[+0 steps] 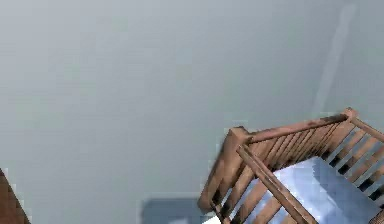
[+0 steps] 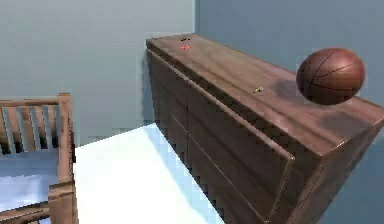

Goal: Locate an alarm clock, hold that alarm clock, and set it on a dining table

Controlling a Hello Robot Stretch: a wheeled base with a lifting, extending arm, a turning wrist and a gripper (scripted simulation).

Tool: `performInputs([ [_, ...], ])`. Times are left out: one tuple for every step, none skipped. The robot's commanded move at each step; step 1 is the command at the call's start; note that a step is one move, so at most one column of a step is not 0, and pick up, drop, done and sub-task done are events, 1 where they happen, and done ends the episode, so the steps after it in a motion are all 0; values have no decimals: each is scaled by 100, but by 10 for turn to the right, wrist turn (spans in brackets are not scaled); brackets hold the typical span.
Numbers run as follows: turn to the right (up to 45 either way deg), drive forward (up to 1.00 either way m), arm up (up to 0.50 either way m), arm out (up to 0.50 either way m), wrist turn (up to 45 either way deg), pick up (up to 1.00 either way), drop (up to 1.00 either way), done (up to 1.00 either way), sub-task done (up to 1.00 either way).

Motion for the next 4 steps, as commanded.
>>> performInputs([
  [-450, 0, 0, 0, 0, 0, 0, 0, 0],
  [-450, 0, 0, 0, 0, 0, 0, 0, 0],
  [-300, 0, 0, 0, 0, 0, 0, 0, 0],
  [0, 90, 0, 0, 0, 0, 0, 0, 0],
])
